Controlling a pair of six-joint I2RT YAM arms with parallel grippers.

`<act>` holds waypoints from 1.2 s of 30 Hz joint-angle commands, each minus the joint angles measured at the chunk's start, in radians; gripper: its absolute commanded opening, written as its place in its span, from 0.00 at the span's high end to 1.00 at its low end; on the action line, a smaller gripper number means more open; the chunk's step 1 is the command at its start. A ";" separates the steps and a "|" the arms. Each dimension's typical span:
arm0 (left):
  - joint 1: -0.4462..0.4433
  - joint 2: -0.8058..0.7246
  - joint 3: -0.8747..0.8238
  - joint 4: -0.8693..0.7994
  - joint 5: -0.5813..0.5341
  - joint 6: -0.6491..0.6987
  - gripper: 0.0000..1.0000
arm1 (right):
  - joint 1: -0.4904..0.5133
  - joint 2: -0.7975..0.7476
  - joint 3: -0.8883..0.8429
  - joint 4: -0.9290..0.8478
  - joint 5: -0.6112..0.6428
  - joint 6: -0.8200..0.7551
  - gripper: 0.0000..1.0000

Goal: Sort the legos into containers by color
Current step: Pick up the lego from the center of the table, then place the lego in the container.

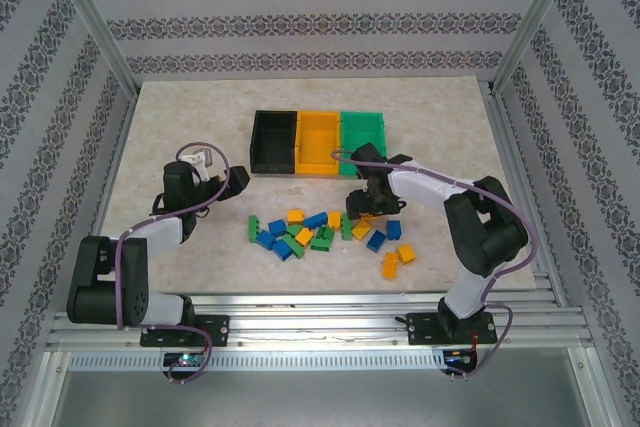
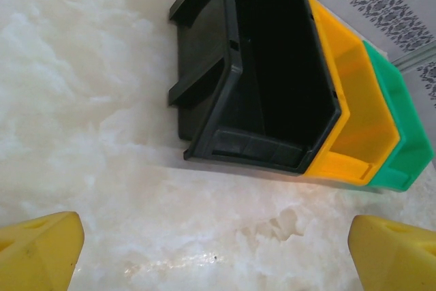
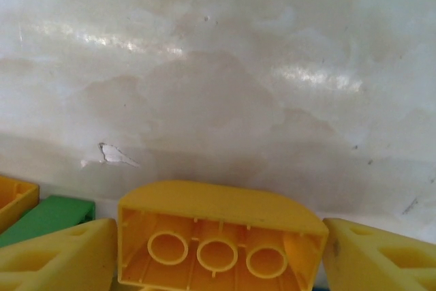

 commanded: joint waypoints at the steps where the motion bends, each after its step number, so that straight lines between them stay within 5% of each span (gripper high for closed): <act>1: 0.008 0.016 -0.010 0.073 0.043 -0.022 0.00 | 0.004 0.034 0.011 -0.026 0.021 0.022 0.30; 6: 0.008 0.004 -0.020 0.082 0.038 -0.021 0.00 | 0.004 0.002 -0.012 -0.019 0.033 0.024 0.39; 16: 0.007 0.013 -0.026 0.090 0.039 -0.024 0.00 | -0.058 -0.082 0.161 -0.025 0.041 -0.016 0.39; 25: 0.007 0.016 -0.028 0.095 0.045 -0.026 0.00 | -0.158 0.075 0.474 -0.059 0.081 -0.080 0.25; 36: 0.006 0.019 -0.033 0.105 0.047 -0.034 0.00 | -0.111 -0.149 0.166 -0.029 0.033 -0.040 0.24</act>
